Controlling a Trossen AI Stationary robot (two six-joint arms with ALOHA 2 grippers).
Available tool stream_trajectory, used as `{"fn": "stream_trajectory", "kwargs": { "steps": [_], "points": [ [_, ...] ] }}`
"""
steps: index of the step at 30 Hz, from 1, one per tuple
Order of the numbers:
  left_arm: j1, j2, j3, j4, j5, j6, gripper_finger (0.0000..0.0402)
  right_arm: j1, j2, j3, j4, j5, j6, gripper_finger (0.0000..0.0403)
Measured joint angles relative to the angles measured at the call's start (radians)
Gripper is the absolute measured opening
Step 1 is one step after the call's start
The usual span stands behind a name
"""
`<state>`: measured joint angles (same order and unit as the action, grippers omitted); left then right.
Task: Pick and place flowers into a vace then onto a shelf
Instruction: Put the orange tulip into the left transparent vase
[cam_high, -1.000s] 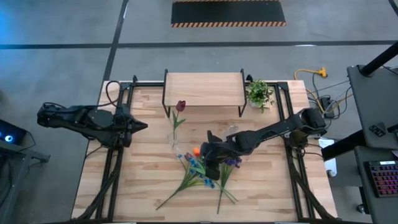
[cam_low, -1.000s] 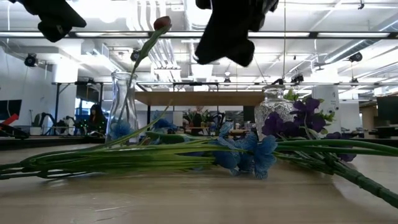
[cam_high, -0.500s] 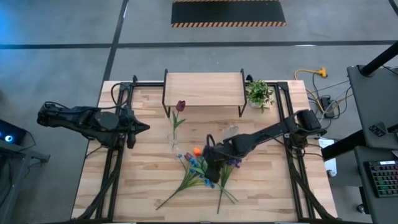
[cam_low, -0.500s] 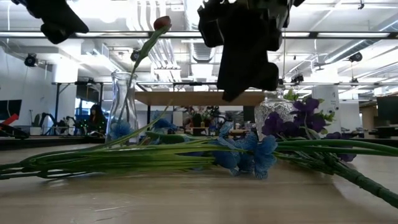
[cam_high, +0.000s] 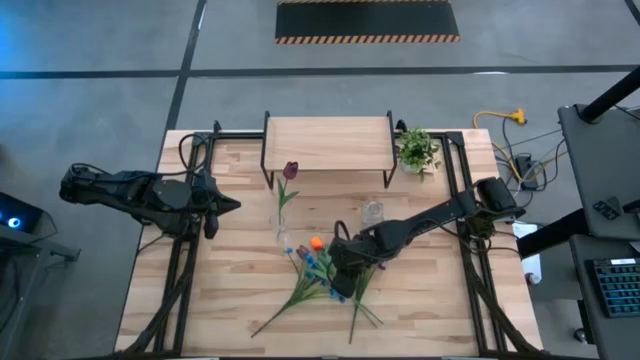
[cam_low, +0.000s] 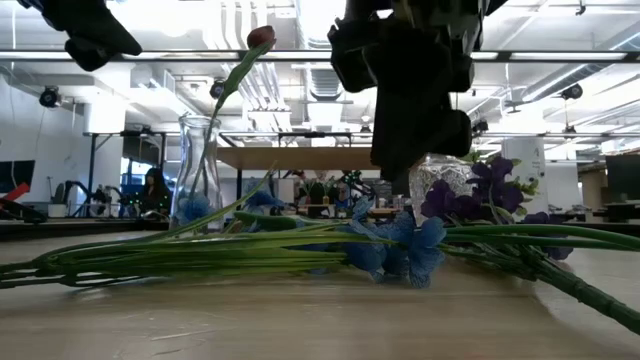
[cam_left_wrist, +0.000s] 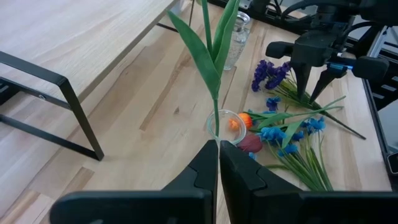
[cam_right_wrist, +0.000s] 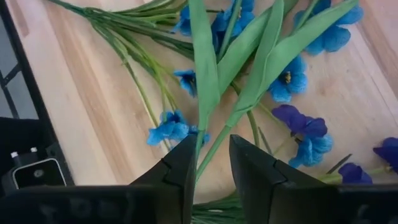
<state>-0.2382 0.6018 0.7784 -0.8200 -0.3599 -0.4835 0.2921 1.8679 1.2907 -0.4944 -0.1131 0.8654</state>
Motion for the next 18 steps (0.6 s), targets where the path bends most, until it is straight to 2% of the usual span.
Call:
{"fn": "stream_trajectory", "kwargs": {
  "steps": [9, 18],
  "points": [
    [0.000, 0.000, 0.000, 0.000, 0.005, -0.001, 0.0000, 0.002, 0.000, -0.003, 0.004, 0.001, 0.000, 0.0074],
    [0.000, -0.002, 0.000, 0.001, 0.131, -0.008, 0.0000, 0.071, -0.003, -0.003, 0.006, 0.016, -0.011, 0.0075]
  ]
}}
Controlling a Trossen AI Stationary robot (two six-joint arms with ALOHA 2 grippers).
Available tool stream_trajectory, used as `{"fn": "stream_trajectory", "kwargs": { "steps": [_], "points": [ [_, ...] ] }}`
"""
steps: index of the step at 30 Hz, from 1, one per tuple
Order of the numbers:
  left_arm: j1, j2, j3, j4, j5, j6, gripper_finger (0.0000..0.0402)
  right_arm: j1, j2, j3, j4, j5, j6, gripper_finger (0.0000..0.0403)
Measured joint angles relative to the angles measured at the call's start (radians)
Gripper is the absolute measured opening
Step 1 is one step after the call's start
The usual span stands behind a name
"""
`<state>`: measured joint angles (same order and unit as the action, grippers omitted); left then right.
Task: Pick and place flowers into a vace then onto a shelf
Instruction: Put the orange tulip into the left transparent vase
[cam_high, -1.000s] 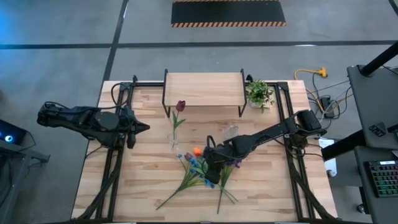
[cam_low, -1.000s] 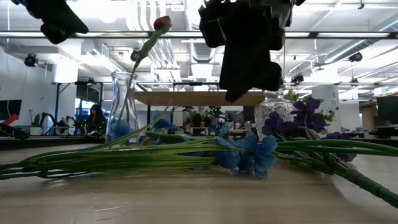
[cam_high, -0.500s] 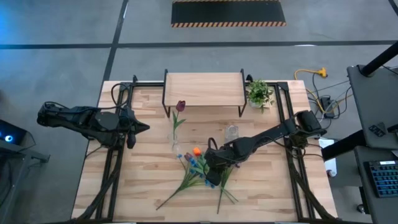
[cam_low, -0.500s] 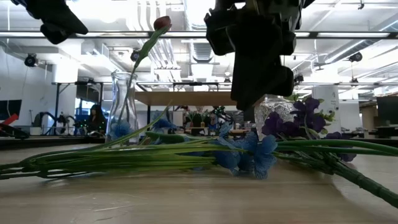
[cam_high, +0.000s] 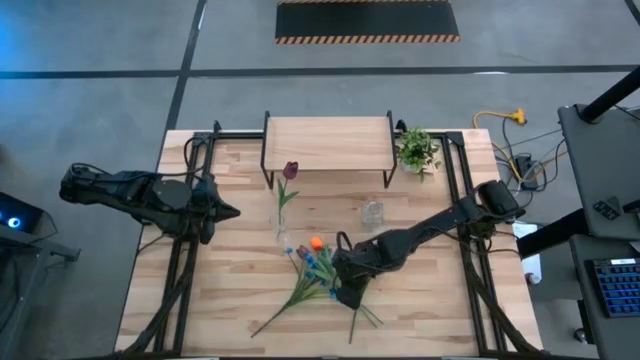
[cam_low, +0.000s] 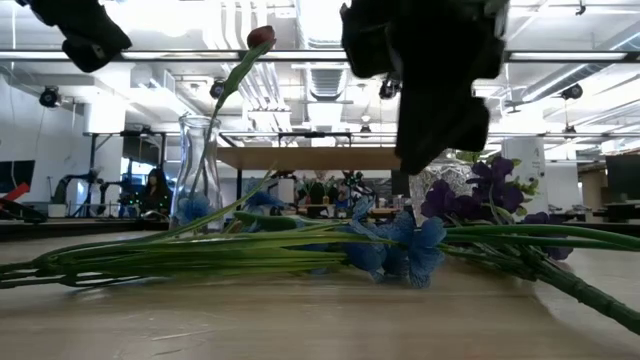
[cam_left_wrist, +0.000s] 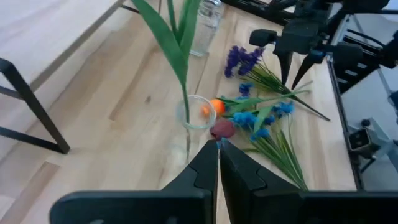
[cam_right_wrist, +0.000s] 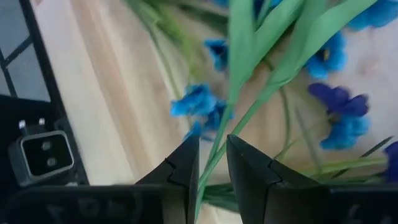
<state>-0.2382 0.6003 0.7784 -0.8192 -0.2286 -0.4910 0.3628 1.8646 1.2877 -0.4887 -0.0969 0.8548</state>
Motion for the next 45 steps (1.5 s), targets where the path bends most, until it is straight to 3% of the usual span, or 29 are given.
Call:
{"fn": "stream_trajectory", "kwargs": {
  "steps": [12, 30, 45],
  "points": [
    [0.000, 0.000, 0.000, -0.023, 0.027, 0.015, 0.0000, 0.066, 0.001, 0.000, -0.004, 0.201, 0.204, 0.0068],
    [0.000, 0.000, 0.000, -0.059, 0.022, 0.035, 0.0000, 0.056, 0.114, 0.030, 0.008, 0.158, 0.257, 0.0068],
    [0.000, -0.001, 0.000, -0.062, 0.022, 0.035, 0.0000, 0.025, 0.127, 0.028, -0.004, 0.168, 0.273, 0.0068]
  ]
}}
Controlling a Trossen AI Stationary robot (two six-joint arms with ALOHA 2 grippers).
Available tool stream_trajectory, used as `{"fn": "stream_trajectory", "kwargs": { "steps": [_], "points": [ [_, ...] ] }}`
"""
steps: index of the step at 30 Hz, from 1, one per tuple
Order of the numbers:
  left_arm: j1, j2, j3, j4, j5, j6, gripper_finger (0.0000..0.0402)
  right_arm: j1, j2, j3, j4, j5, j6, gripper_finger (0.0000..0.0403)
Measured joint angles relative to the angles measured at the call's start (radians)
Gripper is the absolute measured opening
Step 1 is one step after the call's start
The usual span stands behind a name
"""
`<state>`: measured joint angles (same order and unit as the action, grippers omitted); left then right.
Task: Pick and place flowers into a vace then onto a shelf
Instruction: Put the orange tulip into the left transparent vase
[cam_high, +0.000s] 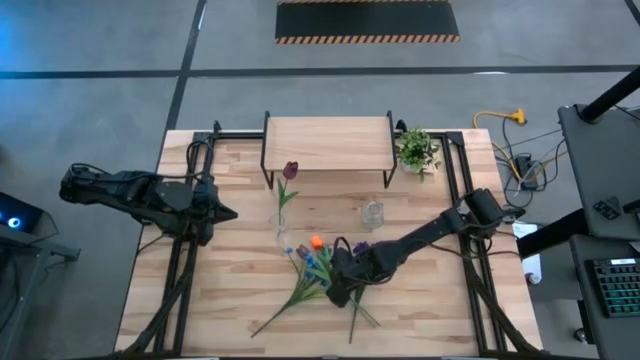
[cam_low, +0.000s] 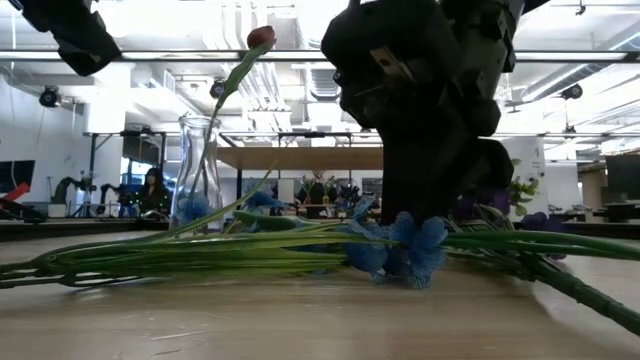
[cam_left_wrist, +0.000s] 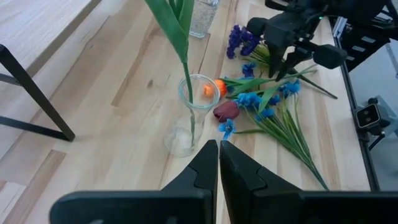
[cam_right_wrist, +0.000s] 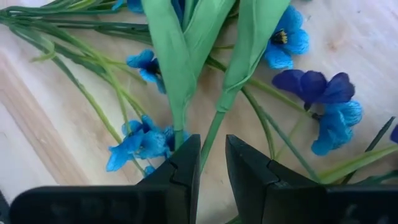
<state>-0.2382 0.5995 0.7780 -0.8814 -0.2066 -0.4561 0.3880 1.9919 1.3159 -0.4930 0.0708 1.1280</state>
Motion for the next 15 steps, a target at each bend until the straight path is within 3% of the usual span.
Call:
{"fn": "stream_trajectory", "kwargs": {
  "steps": [11, 15],
  "points": [
    [0.000, 0.001, 0.000, 0.000, -0.007, 0.000, 0.0000, -0.017, 0.005, 0.000, 0.001, -0.016, -0.027, 0.0068],
    [0.000, 0.000, 0.000, 0.000, -0.010, 0.000, 0.0000, -0.020, 0.005, -0.001, 0.001, -0.022, -0.043, 0.0051]
  ]
}}
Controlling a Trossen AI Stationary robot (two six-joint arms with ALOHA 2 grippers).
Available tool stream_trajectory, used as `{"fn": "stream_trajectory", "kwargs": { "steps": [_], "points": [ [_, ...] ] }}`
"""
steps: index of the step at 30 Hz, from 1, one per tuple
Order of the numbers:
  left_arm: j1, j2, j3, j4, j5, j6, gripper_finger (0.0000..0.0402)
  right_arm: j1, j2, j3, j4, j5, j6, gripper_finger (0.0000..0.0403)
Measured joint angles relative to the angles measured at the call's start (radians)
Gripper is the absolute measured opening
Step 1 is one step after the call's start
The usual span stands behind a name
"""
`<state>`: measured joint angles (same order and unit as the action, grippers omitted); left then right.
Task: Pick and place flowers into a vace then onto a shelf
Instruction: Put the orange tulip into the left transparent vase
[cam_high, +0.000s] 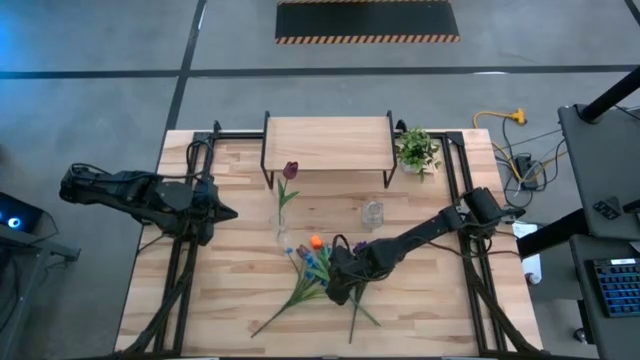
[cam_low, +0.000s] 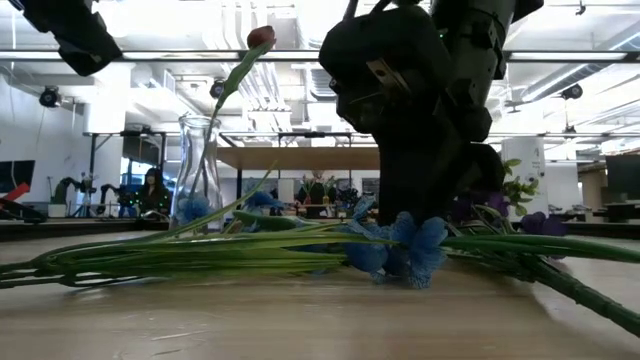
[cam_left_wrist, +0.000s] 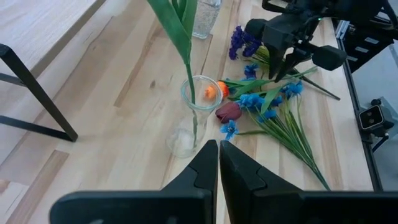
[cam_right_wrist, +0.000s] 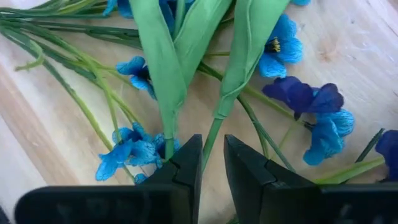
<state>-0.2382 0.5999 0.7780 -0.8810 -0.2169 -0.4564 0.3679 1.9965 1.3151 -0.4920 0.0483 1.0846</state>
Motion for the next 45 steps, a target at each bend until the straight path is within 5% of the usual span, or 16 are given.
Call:
{"fn": "stream_trajectory", "kwargs": {
  "steps": [5, 15, 45],
  "points": [
    [0.000, 0.002, 0.000, 0.000, 0.000, 0.000, 0.0000, -0.002, 0.000, 0.000, 0.001, -0.022, -0.026, 0.0012],
    [0.000, 0.000, 0.000, 0.001, 0.000, -0.002, 0.0000, -0.003, -0.049, 0.020, 0.007, 0.018, -0.055, 0.0009],
    [0.000, 0.000, 0.000, 0.005, -0.005, -0.007, 0.0000, 0.073, -0.315, 0.021, 0.070, 0.356, -0.204, 0.0008]
  ]
}}
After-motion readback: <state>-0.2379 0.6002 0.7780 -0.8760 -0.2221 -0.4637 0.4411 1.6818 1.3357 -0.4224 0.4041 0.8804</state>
